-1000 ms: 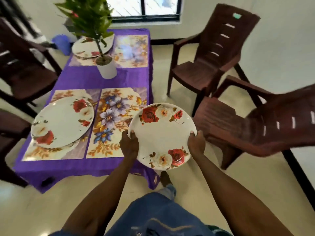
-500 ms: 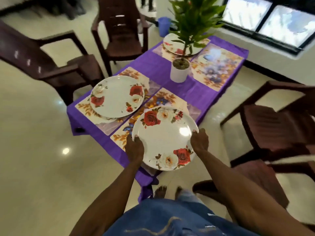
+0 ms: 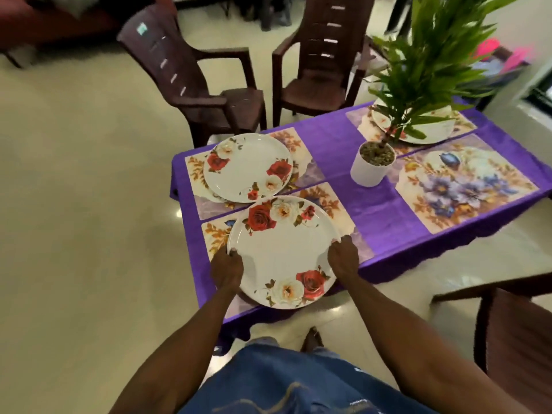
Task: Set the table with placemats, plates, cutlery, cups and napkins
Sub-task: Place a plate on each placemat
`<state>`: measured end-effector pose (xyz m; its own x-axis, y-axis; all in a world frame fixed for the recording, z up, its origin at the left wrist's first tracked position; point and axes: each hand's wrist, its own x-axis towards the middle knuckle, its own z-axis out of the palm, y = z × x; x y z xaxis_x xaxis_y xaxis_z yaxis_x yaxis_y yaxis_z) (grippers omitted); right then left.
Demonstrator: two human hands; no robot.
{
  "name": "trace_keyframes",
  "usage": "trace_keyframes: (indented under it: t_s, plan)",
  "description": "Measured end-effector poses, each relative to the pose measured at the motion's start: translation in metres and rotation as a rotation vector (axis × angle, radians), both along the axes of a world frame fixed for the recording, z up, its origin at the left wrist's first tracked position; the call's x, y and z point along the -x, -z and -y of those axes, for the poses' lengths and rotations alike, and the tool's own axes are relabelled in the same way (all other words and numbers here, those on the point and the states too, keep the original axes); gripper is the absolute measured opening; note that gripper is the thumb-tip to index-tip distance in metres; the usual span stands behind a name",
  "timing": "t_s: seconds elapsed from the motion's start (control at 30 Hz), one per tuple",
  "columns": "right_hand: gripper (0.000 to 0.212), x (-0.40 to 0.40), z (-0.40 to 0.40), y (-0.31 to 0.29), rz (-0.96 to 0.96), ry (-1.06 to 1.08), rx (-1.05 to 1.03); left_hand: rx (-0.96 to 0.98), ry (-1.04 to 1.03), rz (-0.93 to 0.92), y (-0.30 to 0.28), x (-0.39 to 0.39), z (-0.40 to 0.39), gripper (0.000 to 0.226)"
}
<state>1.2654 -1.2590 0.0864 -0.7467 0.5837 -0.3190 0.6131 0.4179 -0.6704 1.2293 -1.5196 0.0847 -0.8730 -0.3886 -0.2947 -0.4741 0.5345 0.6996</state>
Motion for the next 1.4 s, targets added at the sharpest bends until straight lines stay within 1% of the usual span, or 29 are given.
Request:
trace_keyframes:
  t_s: [0.17,0.33,0.57,0.73,0.83,0.9,1.0,1.13,1.27,1.4]
  plan:
    - [0.029,0.013,-0.006,0.006,0.061,-0.085,-0.030,0.024,-0.097,0.020,0.004,-0.005,0.001,0.028]
    - [0.029,0.024,-0.014,0.006,0.051,-0.093,-0.050,0.104,-0.088,0.034,0.011,-0.006,-0.004,0.029]
    - [0.025,0.038,-0.022,0.007,0.059,-0.120,-0.058,0.049,-0.186,0.065,0.006,0.005,-0.014,0.033]
    - [0.027,0.038,-0.025,0.005,0.070,-0.225,-0.181,0.047,-0.220,0.051,0.008,0.005,-0.016,0.034]
    - [0.025,0.039,-0.026,0.003,0.059,-0.219,-0.218,0.118,-0.193,0.029,0.013,0.001,-0.018,0.034]
    - [0.027,0.040,-0.025,0.001,0.047,-0.193,-0.188,0.137,-0.202,0.002,0.014,0.000,-0.018,0.033]
    - [0.027,0.044,-0.027,0.000,0.055,-0.150,-0.151,0.134,-0.221,-0.003,0.011,0.003,-0.016,0.029]
    - [0.025,0.047,-0.026,-0.002,0.081,-0.155,-0.174,0.117,-0.247,-0.027,0.006,0.004,-0.016,0.027]
    - [0.025,0.047,-0.021,-0.007,0.093,-0.102,-0.164,0.136,-0.262,-0.040,0.007,0.001,-0.018,0.027]
    - [0.028,0.045,-0.019,-0.008,0.060,-0.067,-0.114,0.139,-0.272,-0.097,0.003,-0.001,-0.019,0.027]
